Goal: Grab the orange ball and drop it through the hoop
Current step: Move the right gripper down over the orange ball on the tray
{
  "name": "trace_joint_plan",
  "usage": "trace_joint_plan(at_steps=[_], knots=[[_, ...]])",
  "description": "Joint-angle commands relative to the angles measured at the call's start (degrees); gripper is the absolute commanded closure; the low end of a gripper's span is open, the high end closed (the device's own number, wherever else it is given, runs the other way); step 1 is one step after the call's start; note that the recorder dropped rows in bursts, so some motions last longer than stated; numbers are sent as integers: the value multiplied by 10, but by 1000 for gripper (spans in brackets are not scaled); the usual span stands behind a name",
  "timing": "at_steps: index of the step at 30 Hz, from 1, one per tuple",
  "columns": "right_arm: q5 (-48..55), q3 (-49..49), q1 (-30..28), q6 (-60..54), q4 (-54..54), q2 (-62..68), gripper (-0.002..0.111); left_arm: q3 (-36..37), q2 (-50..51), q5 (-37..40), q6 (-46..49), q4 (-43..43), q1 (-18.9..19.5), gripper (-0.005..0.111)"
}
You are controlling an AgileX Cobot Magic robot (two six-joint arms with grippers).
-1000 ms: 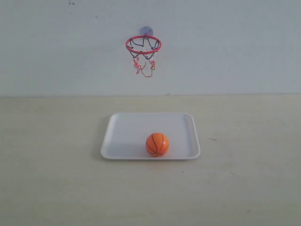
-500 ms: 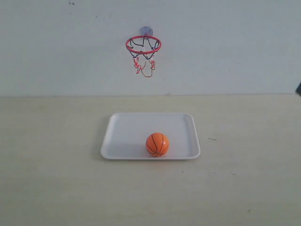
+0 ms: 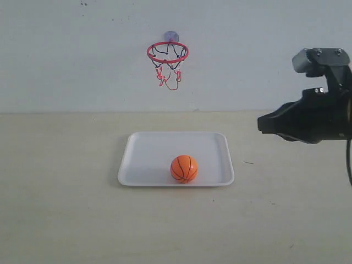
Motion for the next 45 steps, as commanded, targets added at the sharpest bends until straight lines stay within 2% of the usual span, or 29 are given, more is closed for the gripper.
trace_joint_plan(at_steps=[1, 4, 6, 11, 14, 15, 17, 18, 20, 22, 23, 24, 25, 26, 28, 30, 32, 34, 35, 36, 41, 45], knots=[[-106, -70, 11, 87, -65, 59, 109, 2, -2, -2, -4, -4, 1, 103], [-86, -98, 45, 87, -65, 95, 109, 2, -2, -2, -4, -4, 1, 103], [-35, -104, 78, 70, -65, 103, 109, 2, -2, -2, -4, -4, 1, 103], [126, -103, 167, -101, -65, 83, 109, 2, -2, -2, -4, -4, 1, 103], [350, -91, 230, -126, -65, 45, 109, 2, -2, -2, -4, -4, 1, 103], [471, -87, 256, -130, -55, 34, 109, 2, -2, -2, -4, -4, 1, 103], [710, -102, 298, -215, 85, 29, 109, 2, -2, -2, -4, -4, 1, 103], [794, -121, 303, -301, 174, 33, 109, 2, -2, -2, -4, -4, 1, 103], [879, -163, 284, -476, 354, 48, 109, 2, -2, -2, -4, -4, 1, 103], [875, -210, 234, -697, 593, 72, 109, 2, -2, -2, -4, -4, 1, 103], [808, -239, 185, -977, 864, 97, 109, 2, -2, -2, -4, -4, 1, 103], [786, -246, 169, -1109, 982, 106, 109, 2, -2, -2, -4, -4, 1, 103], [772, -259, 134, -1271, 1247, 129, 109, 2, -2, -2, -4, -4, 1, 103], [770, -265, 126, -1299, 1311, 140, 109, 2, -2, -2, -4, -4, 1, 103], [727, -278, 120, -1278, 1301, 170, 109, 2, -2, -2, -4, -4, 1, 103], [714, -293, 120, -1235, 1289, 199, 103, 2, -2, -2, -4, -4, 1, 103], [704, -298, 120, -1235, 1294, 229, 75, 2, -2, -2, -4, -4, 1, 103], [682, -298, 121, -1225, 1296, 246, 35, 2, -2, -2, -4, -4, 1, 103], [669, -298, 127, -1225, 1296, 255, 24, 2, -2, -2, -4, -4, 1, 103], [654, -298, 137, -1225, 1301, 263, 19, 2, -2, -2, -4, -4, 1, 103], [580, -298, 179, -1207, 1307, 291, 19, 2, -2, -2, -4, -4, 1, 103], [543, -299, 184, -1171, 1306, 302, 19, 2, -2, -2, -4, -4, 1, 103]])
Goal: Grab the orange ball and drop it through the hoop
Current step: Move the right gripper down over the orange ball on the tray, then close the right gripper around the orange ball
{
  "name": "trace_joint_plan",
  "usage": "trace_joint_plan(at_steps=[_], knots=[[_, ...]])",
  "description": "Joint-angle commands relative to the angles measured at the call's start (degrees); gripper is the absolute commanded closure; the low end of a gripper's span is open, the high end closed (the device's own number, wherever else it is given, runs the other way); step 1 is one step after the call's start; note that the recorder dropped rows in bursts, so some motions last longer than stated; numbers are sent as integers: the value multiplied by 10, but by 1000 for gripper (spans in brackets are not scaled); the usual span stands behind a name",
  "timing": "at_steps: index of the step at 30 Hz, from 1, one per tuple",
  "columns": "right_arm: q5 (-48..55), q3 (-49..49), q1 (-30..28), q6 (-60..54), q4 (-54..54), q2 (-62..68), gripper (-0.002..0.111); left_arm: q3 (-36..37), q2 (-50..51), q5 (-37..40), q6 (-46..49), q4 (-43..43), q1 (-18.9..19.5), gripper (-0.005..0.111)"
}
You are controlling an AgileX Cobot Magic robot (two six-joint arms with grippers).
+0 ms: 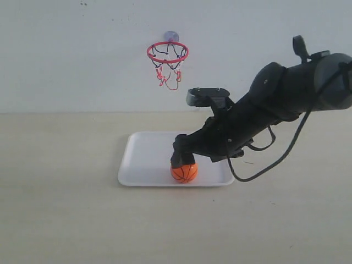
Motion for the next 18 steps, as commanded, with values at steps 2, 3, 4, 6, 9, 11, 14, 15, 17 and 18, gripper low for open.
trace_joint_plan(at_steps=[2, 3, 4, 6, 9, 11, 14, 15, 17, 18], knots=[[-40, -9, 4, 35, -2, 14, 19, 2, -2, -2, -4, -4, 1, 103], [-40, -13, 4, 35, 3, 16, 19, 2, -2, -2, -4, -4, 1, 103], [-40, -16, 5, 36, 3, 21, 19, 2, -2, -2, -4, -4, 1, 103], [-38, -23, 5, 35, 9, 32, 19, 2, -2, -2, -4, -4, 1, 103], [-30, -45, 5, 45, 12, 54, 19, 2, -2, -2, -4, -4, 1, 103], [-19, -61, 5, 50, 12, 65, 19, 2, -2, -2, -4, -4, 1, 103], [-9, -82, 5, 57, 12, 79, 19, 2, -2, -2, -4, -4, 1, 103], [-8, -88, 5, 59, 12, 84, 19, 2, -2, -2, -4, -4, 1, 103], [-8, -97, 5, 59, 11, 94, 20, 2, -2, -2, -4, -4, 1, 103], [-8, -98, 5, 59, 11, 96, 22, 2, -2, -2, -4, -4, 1, 103]])
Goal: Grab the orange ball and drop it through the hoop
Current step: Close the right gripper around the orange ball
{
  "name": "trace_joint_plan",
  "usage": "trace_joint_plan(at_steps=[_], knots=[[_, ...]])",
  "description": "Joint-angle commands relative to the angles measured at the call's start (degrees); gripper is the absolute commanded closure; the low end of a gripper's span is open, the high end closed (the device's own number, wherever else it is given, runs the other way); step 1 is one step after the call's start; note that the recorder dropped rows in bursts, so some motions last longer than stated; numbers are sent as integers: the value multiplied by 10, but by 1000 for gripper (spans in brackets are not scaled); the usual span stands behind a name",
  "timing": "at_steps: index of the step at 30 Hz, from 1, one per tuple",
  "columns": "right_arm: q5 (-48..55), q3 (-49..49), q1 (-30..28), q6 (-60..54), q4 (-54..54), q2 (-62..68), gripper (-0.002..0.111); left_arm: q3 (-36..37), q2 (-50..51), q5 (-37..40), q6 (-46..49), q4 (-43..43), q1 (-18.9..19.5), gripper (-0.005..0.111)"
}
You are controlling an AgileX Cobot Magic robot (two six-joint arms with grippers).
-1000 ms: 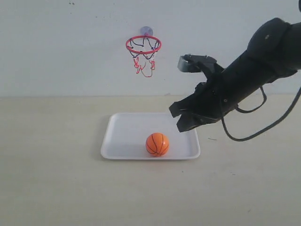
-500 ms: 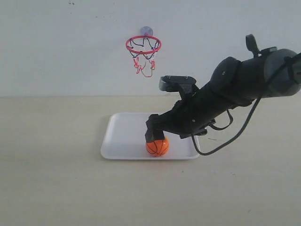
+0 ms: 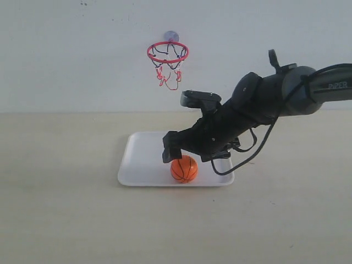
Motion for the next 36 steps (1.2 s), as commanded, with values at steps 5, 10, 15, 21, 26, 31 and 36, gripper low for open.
trace_joint_plan(at_steps=[5, 10, 15, 21, 26, 31, 36], knots=[[0, -13, 2, 2, -2, 20, 40, 2, -2, -2, -4, -4, 1, 103], [2, -13, 2, 2, -5, 22, 31, 2, -2, -2, -4, -4, 1, 103], [3, -13, 2, 4, -10, 27, 31, 2, -2, -2, -4, -4, 1, 103], [4, -13, 2, 21, -10, 28, 50, 2, -2, -2, -4, -4, 1, 103], [4, -13, 2, 23, -10, 25, 105, 2, -2, -2, -4, -4, 1, 103], [3, -13, 2, 15, -13, 2, 109, 2, -2, -2, -4, -4, 1, 103], [-19, -13, -8, -2, -84, -30, 109, 2, -2, -2, -4, -4, 1, 103]])
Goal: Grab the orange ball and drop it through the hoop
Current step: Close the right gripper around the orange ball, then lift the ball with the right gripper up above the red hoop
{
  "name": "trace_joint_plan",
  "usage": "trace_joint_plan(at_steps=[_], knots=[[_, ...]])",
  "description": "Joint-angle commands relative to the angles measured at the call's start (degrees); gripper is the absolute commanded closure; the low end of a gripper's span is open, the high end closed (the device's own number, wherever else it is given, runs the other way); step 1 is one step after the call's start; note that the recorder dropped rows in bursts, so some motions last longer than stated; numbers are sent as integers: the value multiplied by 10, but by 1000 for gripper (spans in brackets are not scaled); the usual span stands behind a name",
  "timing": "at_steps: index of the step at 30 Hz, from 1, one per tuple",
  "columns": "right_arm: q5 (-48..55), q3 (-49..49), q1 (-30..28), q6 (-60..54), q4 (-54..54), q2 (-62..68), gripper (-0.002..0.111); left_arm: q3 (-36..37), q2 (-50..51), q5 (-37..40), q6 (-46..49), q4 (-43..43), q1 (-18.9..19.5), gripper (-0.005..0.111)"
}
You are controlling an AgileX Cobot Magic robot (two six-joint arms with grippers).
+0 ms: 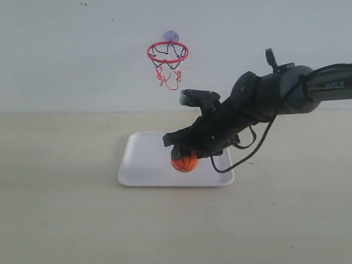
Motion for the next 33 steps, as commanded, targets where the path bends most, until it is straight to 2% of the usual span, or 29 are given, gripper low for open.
trace_joint_plan(at_steps=[1, 4, 7, 10, 13, 15, 21, 25, 29, 33], knots=[[-20, -3, -15, -6, -62, -33, 109, 2, -2, -2, -4, -4, 1, 103], [-26, -3, -60, 13, -49, -34, 109, 2, -2, -2, -4, -4, 1, 103], [-39, -4, -116, -19, 48, -34, 109, 2, -2, -2, -4, -4, 1, 103], [-22, -31, -172, -174, 222, -27, 109, 2, -2, -2, -4, -4, 1, 103], [57, -102, -208, -378, 409, 2, 109, 2, -2, -2, -4, -4, 1, 103], [109, -176, -217, -433, 470, 36, 109, 2, -2, -2, -4, -4, 1, 103], [154, -398, -206, -422, 465, 151, 109, 2, -2, -2, -4, -4, 1, 103], [158, -498, -190, -448, 465, 199, 109, 2, -2, -2, -4, -4, 1, 103], [144, -551, -165, -478, 464, 228, 109, 2, -2, -2, -4, -4, 1, 103], [130, -565, -142, -518, 463, 234, 109, 2, -2, -2, -4, -4, 1, 103]])
